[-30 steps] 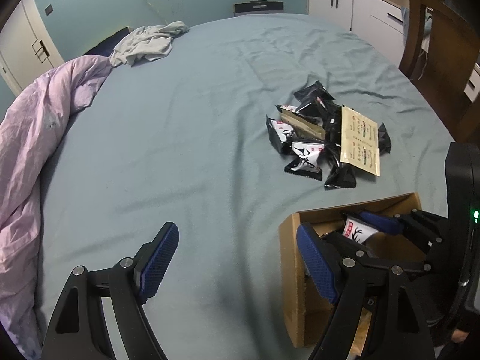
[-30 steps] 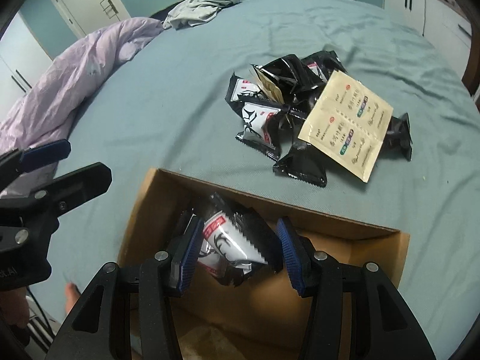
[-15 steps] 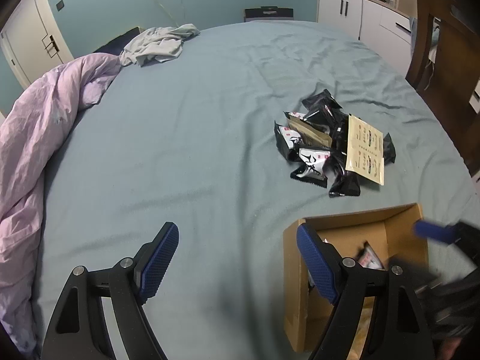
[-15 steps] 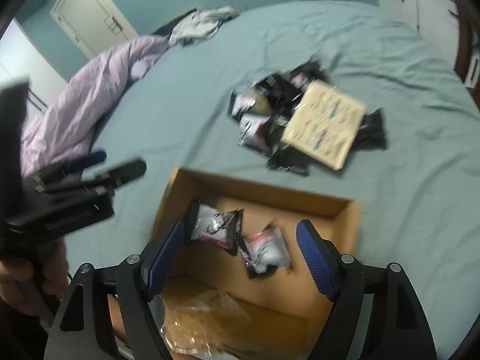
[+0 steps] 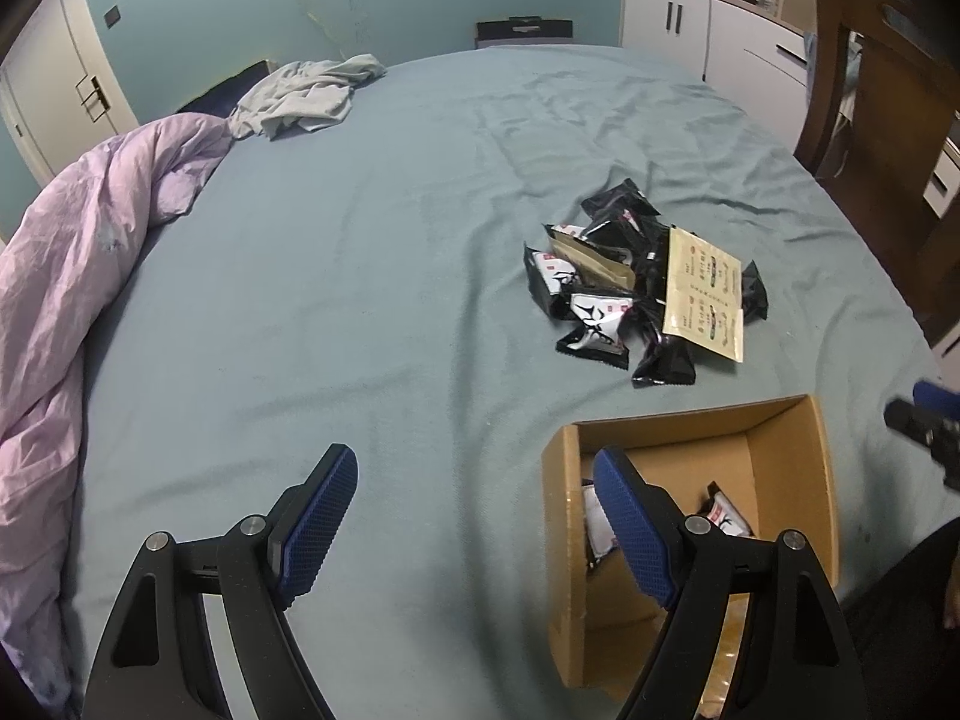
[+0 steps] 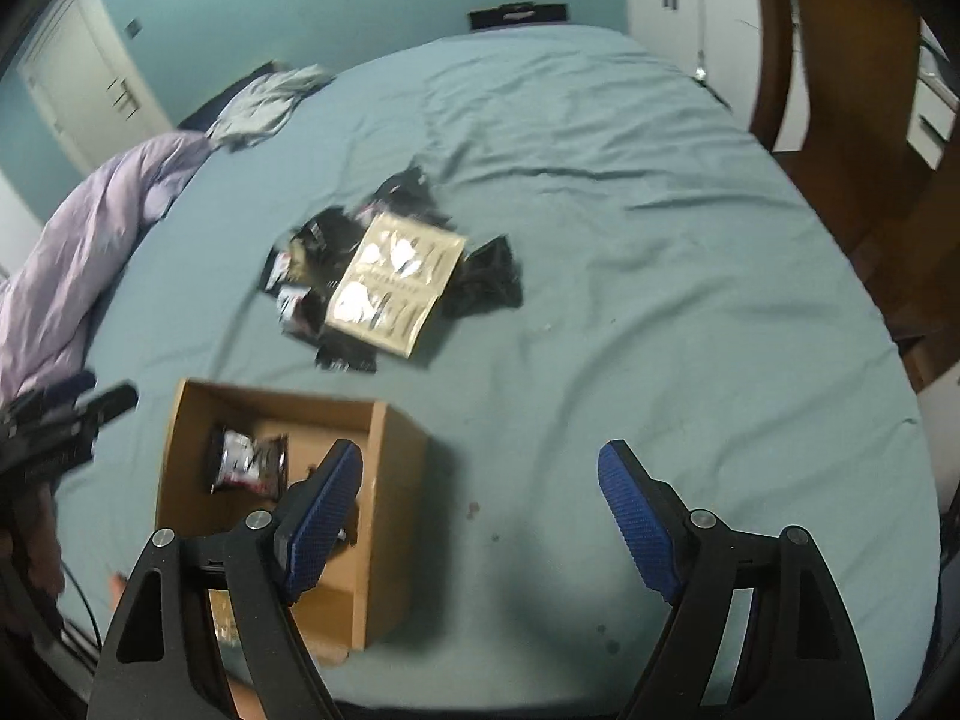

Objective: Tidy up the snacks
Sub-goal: 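Lift both tools out of the box and move the right tool toward the pile, then grasp another black snack packet from the pile with the right tool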

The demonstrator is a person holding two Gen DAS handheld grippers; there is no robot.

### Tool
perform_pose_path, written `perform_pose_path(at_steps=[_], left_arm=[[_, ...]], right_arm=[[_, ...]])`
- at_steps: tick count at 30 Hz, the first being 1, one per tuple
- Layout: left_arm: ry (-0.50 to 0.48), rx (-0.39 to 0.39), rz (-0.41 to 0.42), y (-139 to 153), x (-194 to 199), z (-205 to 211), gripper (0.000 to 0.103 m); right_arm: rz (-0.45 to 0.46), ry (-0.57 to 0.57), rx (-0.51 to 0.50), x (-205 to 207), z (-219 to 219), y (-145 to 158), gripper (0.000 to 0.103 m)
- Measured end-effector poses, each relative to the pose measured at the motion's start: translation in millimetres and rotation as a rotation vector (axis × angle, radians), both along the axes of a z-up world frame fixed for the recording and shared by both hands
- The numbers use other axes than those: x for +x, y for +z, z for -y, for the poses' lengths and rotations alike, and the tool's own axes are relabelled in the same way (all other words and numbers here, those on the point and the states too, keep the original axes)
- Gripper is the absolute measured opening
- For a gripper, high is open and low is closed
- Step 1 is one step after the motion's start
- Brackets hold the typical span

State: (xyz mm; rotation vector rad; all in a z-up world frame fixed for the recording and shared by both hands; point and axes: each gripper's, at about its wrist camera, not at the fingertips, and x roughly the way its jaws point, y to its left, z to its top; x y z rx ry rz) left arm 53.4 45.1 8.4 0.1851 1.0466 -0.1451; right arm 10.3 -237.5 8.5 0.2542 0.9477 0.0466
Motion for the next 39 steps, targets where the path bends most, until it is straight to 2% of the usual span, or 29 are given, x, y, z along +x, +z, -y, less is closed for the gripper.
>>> perform_pose_path(at_steps=[3, 9, 19, 23, 28, 34, 39], left_arm=[[-0.016, 0.024, 0.002, -2.3, -3.5, 4.9, 0.082], [-0.044, 0.04, 0.0, -3.8, -7.1, 12.7, 0.082], [-0.088, 0.051, 0.0, -3.7, -12.4, 25.7, 0.083], [-0.093, 0.05, -0.016, -7.2, -10.8, 28.9, 0.083], [-0.115, 0.038, -0.033, -10.1, -9.9, 34.7, 0.083], [-0.147, 0.038, -0.045, -13.2, -7.6, 41.5, 0.083], [-0.151, 0.024, -0.066, -15.7, -8.5, 42.3, 0.083]], right_arm=[[0.011, -0.009, -0.034, 2.6, -8.3, 2.6, 0.081], [-0.009, 0.017, -0.041, 5.9, -11.1, 3.1, 0.081], [0.0, -0.019, 0.009, 15.7, 4.9, -0.1, 0.081], [-0.023, -0.041, 0.068, 24.4, 14.7, -6.9, 0.081], [-0.064, -0.054, 0.149, 45.4, 26.3, -19.1, 0.081], [-0.068, -0.044, 0.086, 82.3, 16.8, -29.8, 0.081], [-0.075, -0.066, 0.092, 107.2, 14.6, -39.0, 0.081]])
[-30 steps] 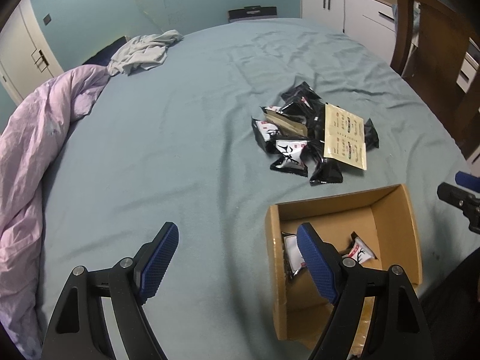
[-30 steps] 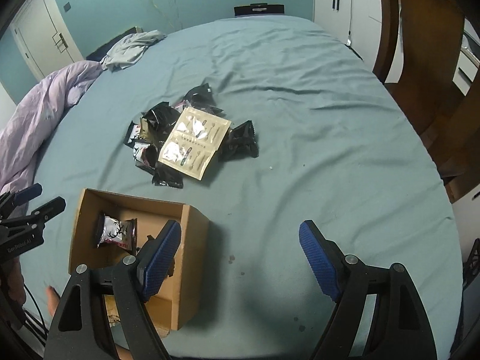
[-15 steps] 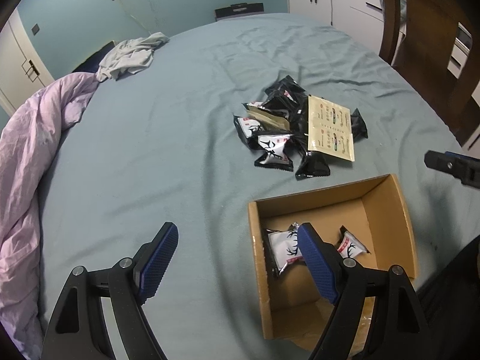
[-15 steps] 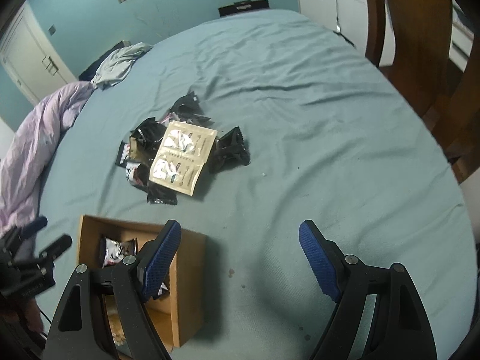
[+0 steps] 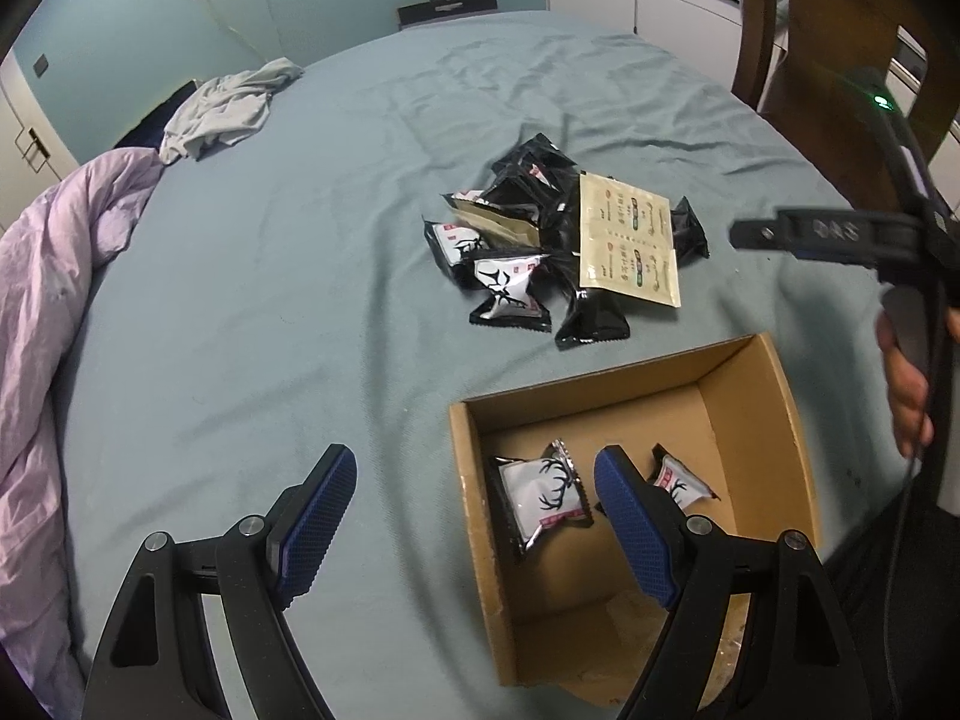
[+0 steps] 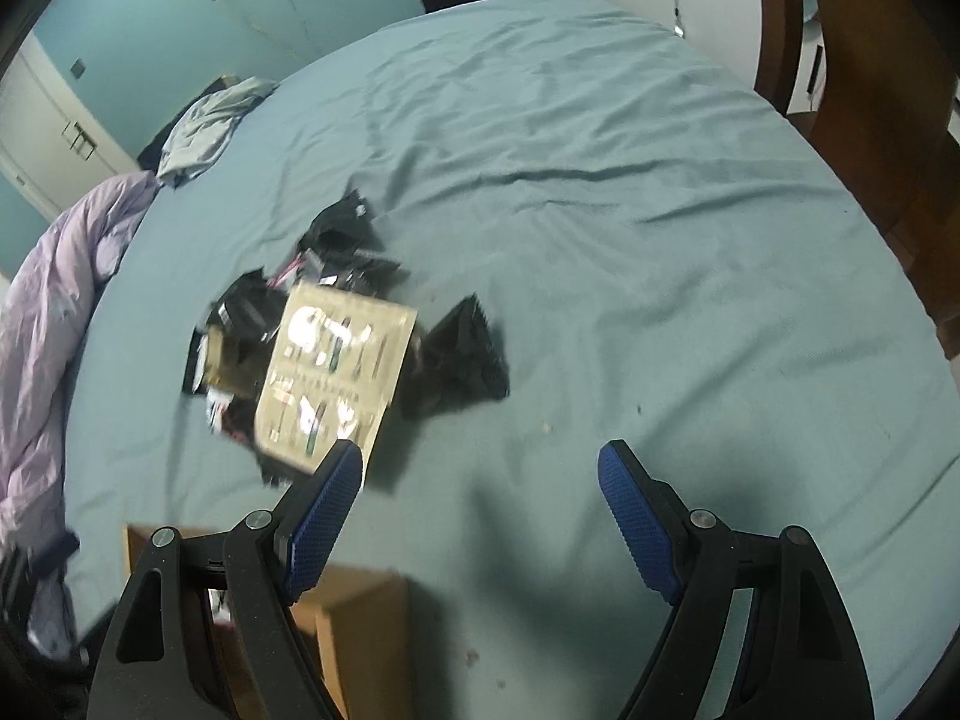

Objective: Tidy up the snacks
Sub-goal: 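Grasp another black snack packet from the pile with the right tool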

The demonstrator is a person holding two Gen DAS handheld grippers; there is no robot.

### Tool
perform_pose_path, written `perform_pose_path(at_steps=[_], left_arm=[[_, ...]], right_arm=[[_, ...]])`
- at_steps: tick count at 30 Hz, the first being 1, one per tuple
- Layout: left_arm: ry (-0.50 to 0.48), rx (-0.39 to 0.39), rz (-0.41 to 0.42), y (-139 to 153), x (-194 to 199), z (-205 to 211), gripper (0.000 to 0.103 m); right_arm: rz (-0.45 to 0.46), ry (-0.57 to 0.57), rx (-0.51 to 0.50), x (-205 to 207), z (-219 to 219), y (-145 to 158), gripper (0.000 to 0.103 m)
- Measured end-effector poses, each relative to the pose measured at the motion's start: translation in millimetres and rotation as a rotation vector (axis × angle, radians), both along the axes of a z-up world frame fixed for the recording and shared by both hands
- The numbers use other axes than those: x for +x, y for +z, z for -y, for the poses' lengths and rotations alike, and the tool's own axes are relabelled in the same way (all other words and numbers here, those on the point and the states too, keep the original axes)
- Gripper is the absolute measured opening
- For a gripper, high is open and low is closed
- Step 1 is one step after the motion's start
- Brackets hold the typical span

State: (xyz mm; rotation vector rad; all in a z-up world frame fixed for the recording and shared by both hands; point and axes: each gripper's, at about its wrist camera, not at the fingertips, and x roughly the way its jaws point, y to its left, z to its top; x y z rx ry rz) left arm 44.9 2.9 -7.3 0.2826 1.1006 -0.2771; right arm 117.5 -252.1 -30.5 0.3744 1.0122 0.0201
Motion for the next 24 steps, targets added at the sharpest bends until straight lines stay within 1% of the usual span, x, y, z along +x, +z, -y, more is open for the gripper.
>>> perform_pose_path(at_steps=[3, 6, 9, 15, 24], left_arm=[[-0.011, -0.016, -0.005, 1.7, -1.4, 2.4, 0.083], [-0.02, -0.008, 0.003, 2.6, -3.2, 5.8, 0.083], [-0.018, 0.006, 0.005, 1.2, -3.0, 6.4, 0.083], [-0.004, -0.005, -0.01, -0.9, 1.3, 3.6, 0.083], [-0.01, -0.025, -0.031, -5.3, 7.2, 6.7, 0.083]], right_arm=[[-0.016, -0.03, -0.003, 15.7, 5.2, -7.9, 0.081], [-0.043, -0.046, -0.009, 31.7, 5.8, -18.7, 0.081], [-0.059, -0.022, -0.031, 45.1, -1.8, -26.0, 0.081], [-0.072, 0.021, -0.069, 68.8, -14.7, -40.0, 0.081], [-0.07, 0.009, -0.027, 84.6, -12.1, -48.1, 0.08]])
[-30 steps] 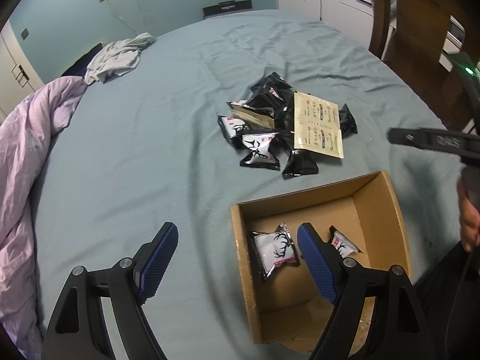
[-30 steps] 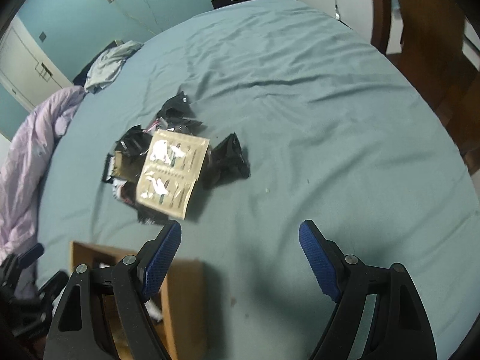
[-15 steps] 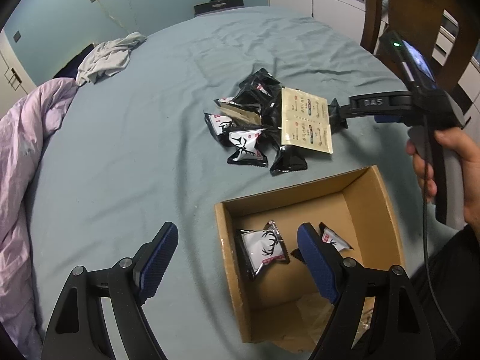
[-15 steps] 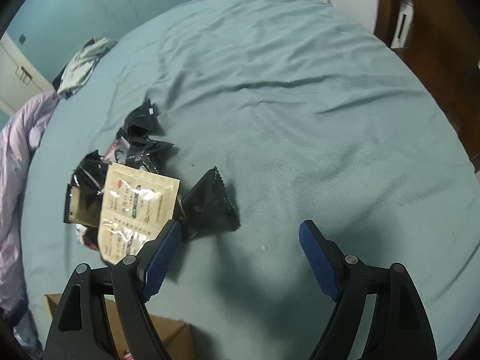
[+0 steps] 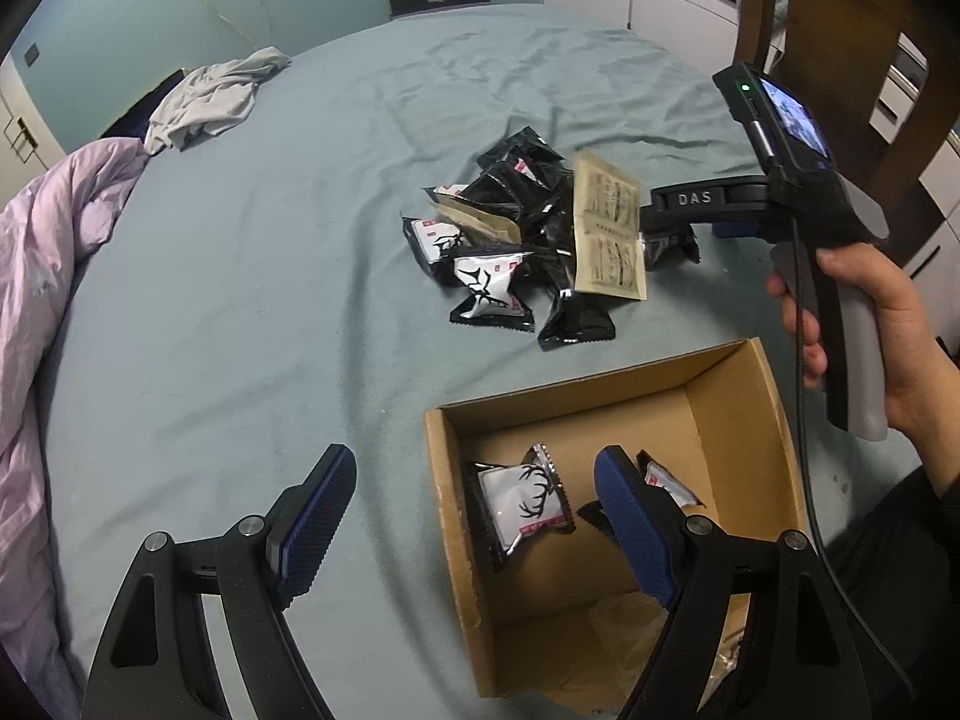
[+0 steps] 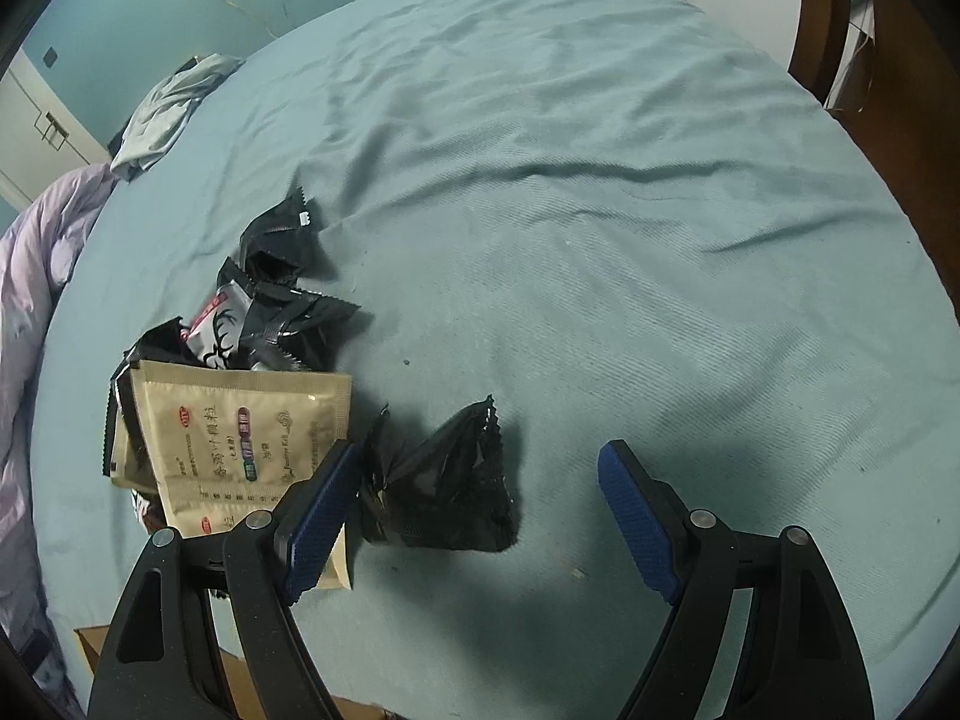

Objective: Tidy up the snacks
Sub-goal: 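Grasp another black snack packet from the pile with the right tool, then grasp another white deer-print packet with the left tool while the right tool holds its packet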

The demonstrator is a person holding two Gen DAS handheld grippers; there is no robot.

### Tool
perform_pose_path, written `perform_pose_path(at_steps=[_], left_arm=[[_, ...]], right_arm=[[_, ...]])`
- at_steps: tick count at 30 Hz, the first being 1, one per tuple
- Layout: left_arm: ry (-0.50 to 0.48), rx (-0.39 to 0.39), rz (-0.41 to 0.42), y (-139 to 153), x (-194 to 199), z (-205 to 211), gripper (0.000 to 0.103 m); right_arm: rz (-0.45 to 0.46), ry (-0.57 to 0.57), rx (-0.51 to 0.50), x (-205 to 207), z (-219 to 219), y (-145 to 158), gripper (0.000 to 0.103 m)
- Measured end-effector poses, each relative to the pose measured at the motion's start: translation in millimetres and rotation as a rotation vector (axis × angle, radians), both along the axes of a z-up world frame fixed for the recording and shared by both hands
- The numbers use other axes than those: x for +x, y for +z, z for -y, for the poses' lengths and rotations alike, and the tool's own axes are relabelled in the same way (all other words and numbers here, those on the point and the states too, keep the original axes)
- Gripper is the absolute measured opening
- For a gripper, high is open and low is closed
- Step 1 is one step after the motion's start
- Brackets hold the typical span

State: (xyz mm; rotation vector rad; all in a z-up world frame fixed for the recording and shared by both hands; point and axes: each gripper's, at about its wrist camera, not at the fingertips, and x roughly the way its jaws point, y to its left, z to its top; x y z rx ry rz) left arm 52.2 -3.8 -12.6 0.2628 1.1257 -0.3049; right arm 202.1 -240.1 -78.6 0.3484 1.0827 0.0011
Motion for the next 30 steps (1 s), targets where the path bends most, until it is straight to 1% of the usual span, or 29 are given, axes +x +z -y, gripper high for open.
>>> perform_pose_path(at_steps=[1, 2, 3, 4, 5, 6, 7, 8, 10, 13, 16, 18, 22, 26, 30], left_arm=[[-0.004, 0.001, 0.002, 0.0, 0.0, 0.8, 0.083], [-0.005, 0.002, 0.002, 0.0, 0.1, 1.3, 0.083], [-0.007, 0.005, 0.003, -0.5, 0.2, 1.7, 0.083], [-0.007, 0.009, 0.003, -1.5, 0.3, 2.0, 0.083], [-0.006, 0.012, 0.002, -2.4, 0.8, 2.0, 0.083], [-0.005, 0.014, 0.001, -3.2, 1.0, 1.9, 0.083], [-0.003, 0.017, 0.0, -4.1, 1.2, 1.6, 0.083], [-0.001, 0.019, -0.001, -5.1, 1.2, 1.0, 0.083], [0.003, 0.024, 0.003, -5.7, 1.3, 1.1, 0.083], [0.01, 0.035, 0.023, -5.4, 1.9, -0.5, 0.083], [0.016, 0.077, 0.045, -8.1, 3.4, -2.2, 0.083], [0.03, 0.09, 0.048, -9.5, 3.4, -5.2, 0.083], [0.057, 0.075, 0.037, -9.2, 2.3, -12.7, 0.083], [0.078, 0.054, 0.043, -2.8, -2.3, -17.6, 0.083], [0.093, 0.027, 0.057, 4.1, -3.4, -21.7, 0.083]], right_arm=[[-0.002, 0.0, 0.005, 1.0, -0.7, -1.4, 0.079], [-0.007, 0.001, 0.009, 2.1, -1.0, -3.3, 0.073], [-0.016, 0.004, 0.009, 3.7, -2.3, -5.8, 0.069], [-0.024, 0.007, -0.009, 4.7, -3.9, -7.1, 0.065], [-0.02, 0.011, -0.037, 5.1, -6.6, -7.0, 0.057], [-0.012, 0.02, -0.069, 4.9, -9.8, -6.5, 0.052], [-0.007, 0.025, -0.082, 4.3, -12.7, -5.7, 0.043], [-0.003, 0.027, -0.091, 3.7, -14.4, -5.0, 0.041], [0.017, 0.026, -0.088, 1.0, -15.3, -2.3, 0.038], [0.046, 0.014, -0.094, -4.4, -13.2, 3.4, 0.037], [0.067, -0.011, -0.095, -14.0, -6.7, 10.2, 0.037], [0.063, -0.033, -0.079, -22.3, -0.4, 13.6, 0.037], [0.074, -0.055, -0.056, -40.9, 6.0, 30.1, 0.037], [0.11, -0.042, -0.038, -70.4, 5.3, 58.6, 0.037], [0.176, -0.007, 0.028, -115.4, 4.1, 83.5, 0.037]])
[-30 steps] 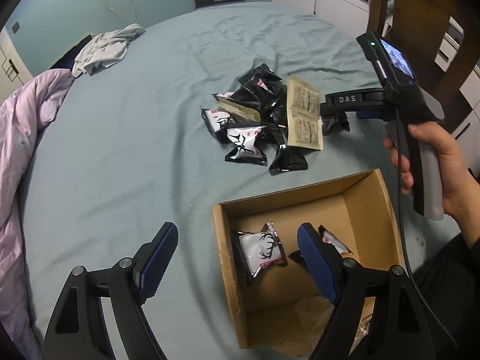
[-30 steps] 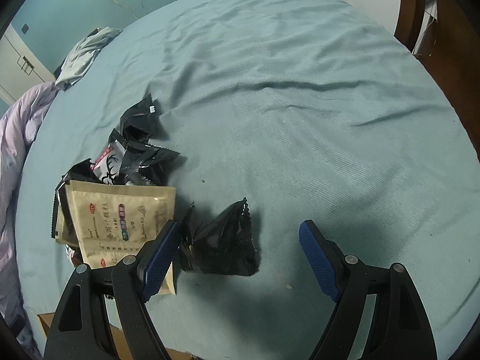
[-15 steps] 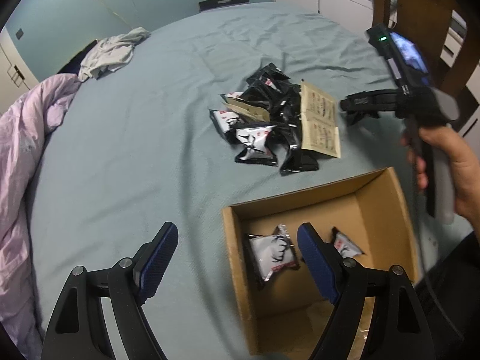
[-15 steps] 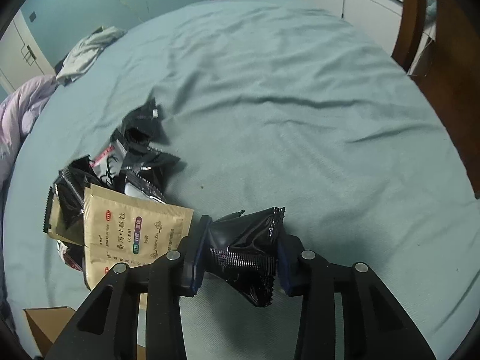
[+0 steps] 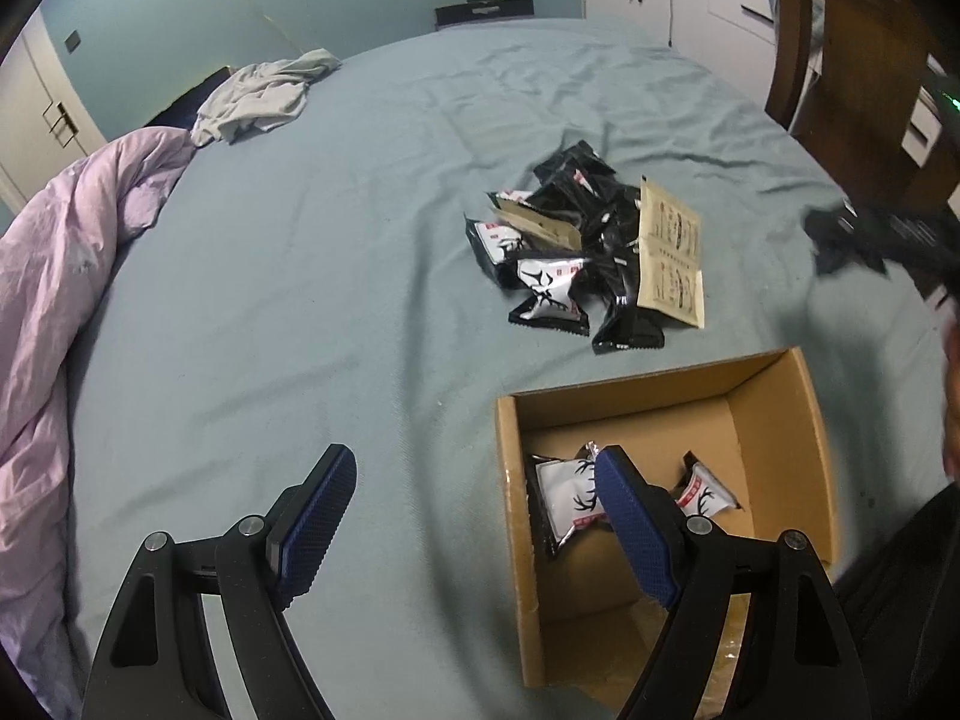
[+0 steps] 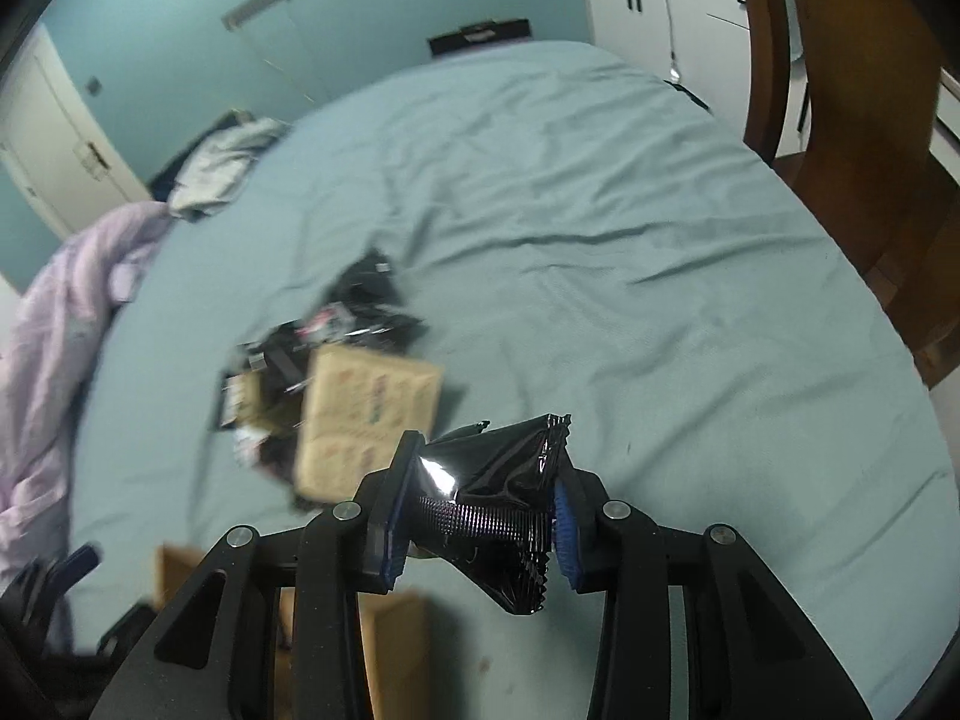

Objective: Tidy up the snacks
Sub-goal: 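Grasp another white deer-print packet with the left tool while the right tool holds its packet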

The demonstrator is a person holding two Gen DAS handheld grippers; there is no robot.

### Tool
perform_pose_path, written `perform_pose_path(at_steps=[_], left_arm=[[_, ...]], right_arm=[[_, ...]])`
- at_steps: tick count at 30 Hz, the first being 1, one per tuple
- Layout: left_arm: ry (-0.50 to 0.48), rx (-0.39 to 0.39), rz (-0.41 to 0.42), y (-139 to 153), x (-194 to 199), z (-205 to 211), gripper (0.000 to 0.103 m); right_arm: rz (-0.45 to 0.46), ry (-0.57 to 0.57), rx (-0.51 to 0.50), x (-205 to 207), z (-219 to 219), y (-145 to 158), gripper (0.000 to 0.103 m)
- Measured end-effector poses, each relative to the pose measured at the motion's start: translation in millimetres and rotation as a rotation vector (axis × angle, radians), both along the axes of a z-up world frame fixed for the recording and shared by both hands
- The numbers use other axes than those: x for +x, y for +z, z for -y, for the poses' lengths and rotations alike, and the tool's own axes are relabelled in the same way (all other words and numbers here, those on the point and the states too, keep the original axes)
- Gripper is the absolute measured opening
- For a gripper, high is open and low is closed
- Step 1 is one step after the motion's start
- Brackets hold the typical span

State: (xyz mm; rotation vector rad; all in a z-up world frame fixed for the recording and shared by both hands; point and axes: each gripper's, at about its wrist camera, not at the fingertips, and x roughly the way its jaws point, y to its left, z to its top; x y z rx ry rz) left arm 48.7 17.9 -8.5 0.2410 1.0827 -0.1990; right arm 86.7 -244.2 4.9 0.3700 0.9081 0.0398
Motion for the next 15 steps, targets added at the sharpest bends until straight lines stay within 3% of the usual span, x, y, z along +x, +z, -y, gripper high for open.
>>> perform_pose_path(at_steps=[7, 11, 15], left_arm=[[0.029, -0.058, -0.025, 1.4, 16.1, -5.5, 0.083], [0.057, -0.068, -0.044, -4.6, 37.6, -6.9, 0.081], [0.069, -0.095, -0.065, -10.9, 61.5, -8.6, 0.071]], right_arm=[[0.006, 0.014, 0.025, -63.5, -2.7, 4.2, 0.037], [0.024, 0.031, 0.03, -66.4, -3.2, 12.0, 0.037], [-0.024, 0.032, 0.024, -50.4, -4.7, -2.7, 0.037]])
